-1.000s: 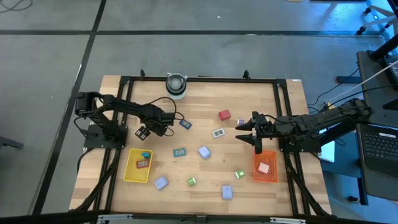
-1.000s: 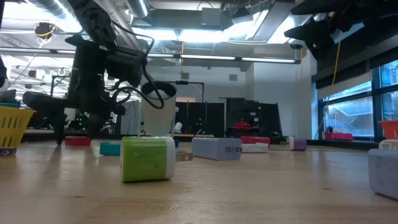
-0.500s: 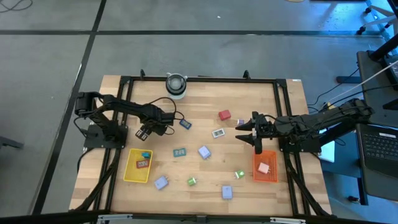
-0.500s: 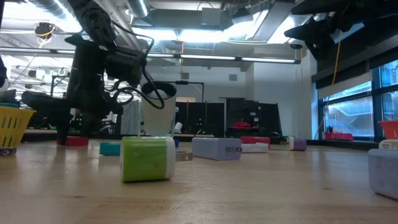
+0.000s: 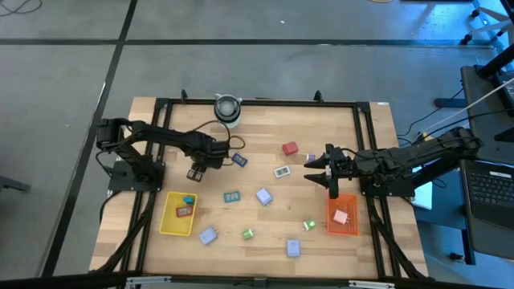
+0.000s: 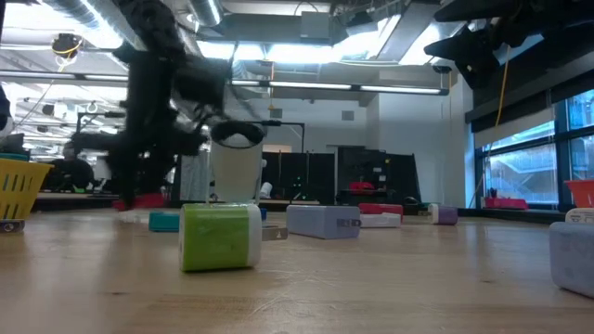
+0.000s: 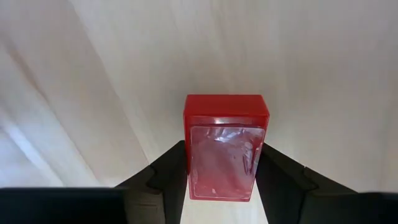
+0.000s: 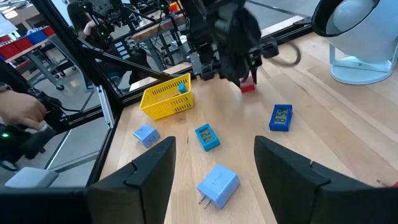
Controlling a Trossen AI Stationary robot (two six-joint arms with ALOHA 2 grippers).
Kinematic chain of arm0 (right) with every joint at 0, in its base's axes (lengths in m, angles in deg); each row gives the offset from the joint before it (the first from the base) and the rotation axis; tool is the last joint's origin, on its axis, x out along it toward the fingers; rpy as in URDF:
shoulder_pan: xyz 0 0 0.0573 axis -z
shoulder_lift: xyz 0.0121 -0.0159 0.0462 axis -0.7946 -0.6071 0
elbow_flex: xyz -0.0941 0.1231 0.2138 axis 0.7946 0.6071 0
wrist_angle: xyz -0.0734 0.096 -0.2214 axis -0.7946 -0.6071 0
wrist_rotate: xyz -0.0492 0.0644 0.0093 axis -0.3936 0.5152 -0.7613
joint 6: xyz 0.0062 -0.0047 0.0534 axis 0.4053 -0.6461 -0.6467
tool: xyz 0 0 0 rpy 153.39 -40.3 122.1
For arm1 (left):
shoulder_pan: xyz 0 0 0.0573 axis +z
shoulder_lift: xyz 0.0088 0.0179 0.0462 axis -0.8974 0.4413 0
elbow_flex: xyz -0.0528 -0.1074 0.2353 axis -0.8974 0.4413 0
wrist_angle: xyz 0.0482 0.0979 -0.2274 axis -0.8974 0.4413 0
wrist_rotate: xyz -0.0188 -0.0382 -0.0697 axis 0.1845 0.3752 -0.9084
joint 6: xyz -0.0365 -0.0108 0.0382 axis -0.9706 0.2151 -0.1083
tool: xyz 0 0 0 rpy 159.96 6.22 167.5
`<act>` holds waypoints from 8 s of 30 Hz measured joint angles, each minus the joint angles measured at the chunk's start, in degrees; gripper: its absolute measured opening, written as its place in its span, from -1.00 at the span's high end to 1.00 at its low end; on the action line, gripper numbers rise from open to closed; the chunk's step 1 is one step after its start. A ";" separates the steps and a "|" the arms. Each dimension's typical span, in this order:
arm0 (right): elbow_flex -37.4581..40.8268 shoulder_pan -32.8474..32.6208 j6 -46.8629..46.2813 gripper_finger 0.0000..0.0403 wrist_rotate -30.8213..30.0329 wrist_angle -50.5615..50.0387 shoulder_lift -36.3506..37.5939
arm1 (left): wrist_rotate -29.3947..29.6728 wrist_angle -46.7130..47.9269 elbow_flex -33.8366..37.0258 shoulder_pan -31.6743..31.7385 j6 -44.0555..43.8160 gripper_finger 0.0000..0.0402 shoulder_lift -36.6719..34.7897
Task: Pick & Place Office items
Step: Put the red digital timer into the yellow basket, then put the blue charger adapter into the orange basket
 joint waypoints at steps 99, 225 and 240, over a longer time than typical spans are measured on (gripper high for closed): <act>0.00 -0.02 1.93 -0.09 -0.17 4.11 0.00 | -14.97 -9.51 15.86 -46.31 -91.40 0.23 -43.43; -22.53 30.23 16.96 -0.40 7.43 -50.92 -35.42 | -13.24 -57.99 28.32 13.07 -29.97 -0.18 -59.86; -22.51 31.26 20.07 -0.35 13.64 -46.51 -40.57 | -17.19 -57.86 28.32 13.05 -31.51 -0.18 -59.45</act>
